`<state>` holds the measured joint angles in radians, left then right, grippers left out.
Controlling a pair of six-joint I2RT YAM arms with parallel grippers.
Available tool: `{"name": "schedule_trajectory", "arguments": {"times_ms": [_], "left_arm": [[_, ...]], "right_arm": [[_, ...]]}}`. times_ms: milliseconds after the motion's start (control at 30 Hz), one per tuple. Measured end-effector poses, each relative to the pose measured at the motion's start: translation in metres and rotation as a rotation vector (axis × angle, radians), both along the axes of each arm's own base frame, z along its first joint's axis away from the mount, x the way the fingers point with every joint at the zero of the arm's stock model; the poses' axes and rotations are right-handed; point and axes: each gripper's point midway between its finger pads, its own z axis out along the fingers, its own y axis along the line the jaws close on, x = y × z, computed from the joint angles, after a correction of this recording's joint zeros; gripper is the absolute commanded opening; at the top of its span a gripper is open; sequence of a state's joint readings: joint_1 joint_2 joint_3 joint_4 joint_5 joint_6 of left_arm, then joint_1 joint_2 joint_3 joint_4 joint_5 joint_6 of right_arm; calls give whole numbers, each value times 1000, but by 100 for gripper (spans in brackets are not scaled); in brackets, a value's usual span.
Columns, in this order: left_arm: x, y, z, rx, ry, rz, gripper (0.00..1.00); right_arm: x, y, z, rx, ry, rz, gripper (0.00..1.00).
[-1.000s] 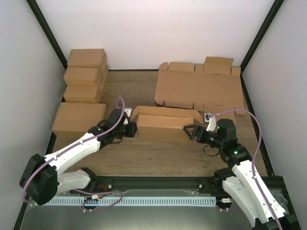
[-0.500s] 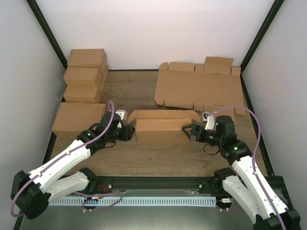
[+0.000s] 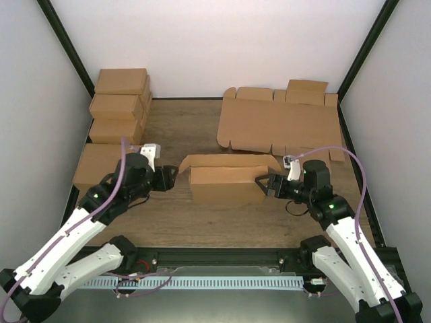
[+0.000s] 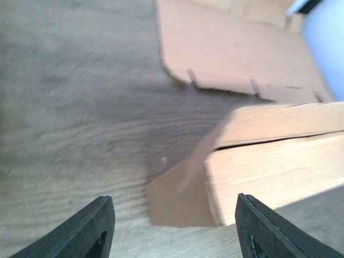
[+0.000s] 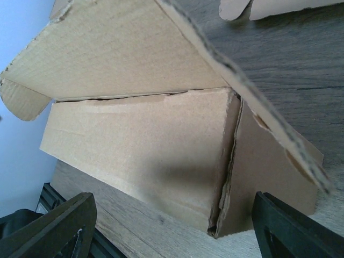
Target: Fold the paper box
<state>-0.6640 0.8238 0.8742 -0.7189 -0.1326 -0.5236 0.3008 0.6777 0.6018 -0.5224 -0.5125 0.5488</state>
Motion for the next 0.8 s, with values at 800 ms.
{"name": "schedule_trajectory", "arguments": {"times_ms": [800], "left_arm": [[34, -51, 22, 87, -13, -205, 41]], "right_arm": [[-3, -4, 87, -146, -193, 89, 62]]}}
